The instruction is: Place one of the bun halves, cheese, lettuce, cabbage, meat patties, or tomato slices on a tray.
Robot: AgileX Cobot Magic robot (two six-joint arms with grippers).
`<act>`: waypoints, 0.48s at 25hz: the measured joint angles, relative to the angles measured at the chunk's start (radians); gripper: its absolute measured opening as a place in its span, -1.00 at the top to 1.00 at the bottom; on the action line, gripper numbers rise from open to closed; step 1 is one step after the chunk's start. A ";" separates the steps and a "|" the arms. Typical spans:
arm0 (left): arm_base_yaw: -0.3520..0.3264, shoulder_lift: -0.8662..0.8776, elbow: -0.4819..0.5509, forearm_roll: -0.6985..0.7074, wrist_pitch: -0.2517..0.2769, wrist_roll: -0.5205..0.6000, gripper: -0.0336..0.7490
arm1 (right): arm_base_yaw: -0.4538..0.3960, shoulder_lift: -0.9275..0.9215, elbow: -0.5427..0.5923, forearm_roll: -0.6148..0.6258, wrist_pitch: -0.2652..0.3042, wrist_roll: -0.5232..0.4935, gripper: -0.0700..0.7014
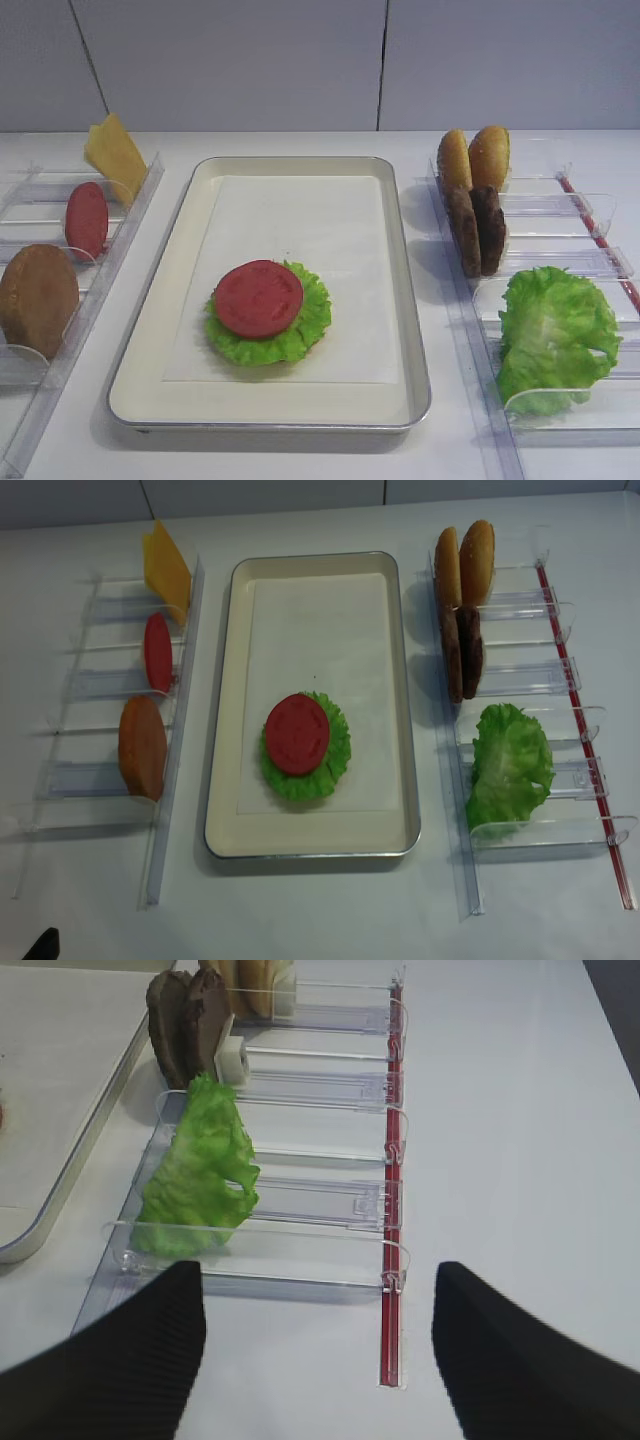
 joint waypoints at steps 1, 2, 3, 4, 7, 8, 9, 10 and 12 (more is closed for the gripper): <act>0.000 0.000 0.000 0.000 0.000 0.000 -0.33 | 0.000 0.000 0.000 0.000 0.000 0.000 -0.46; 0.000 0.000 0.000 0.000 0.000 0.000 -0.33 | 0.000 0.000 0.000 0.000 0.000 0.000 -0.46; 0.000 0.000 0.000 0.000 0.000 0.000 -0.33 | 0.000 0.000 0.000 0.000 0.000 0.000 -0.46; 0.000 0.000 0.000 0.000 0.000 0.000 -0.33 | 0.000 0.000 0.000 0.000 0.000 0.000 -0.46; 0.000 0.000 0.000 0.000 0.000 0.000 -0.33 | 0.000 0.000 0.000 0.000 0.000 0.000 -0.46; 0.000 0.000 0.000 0.000 0.000 0.000 -0.33 | 0.000 0.000 0.000 0.000 0.000 0.000 -0.46; 0.000 0.000 0.000 0.000 0.000 0.000 -0.33 | 0.000 0.000 0.000 0.000 0.000 0.000 -0.46; 0.000 0.000 0.000 0.000 0.000 0.000 -0.33 | 0.000 0.000 0.000 0.000 0.000 0.000 -0.46; 0.000 0.000 0.000 0.000 0.000 0.000 -0.33 | 0.000 0.000 0.000 0.000 0.000 0.000 -0.46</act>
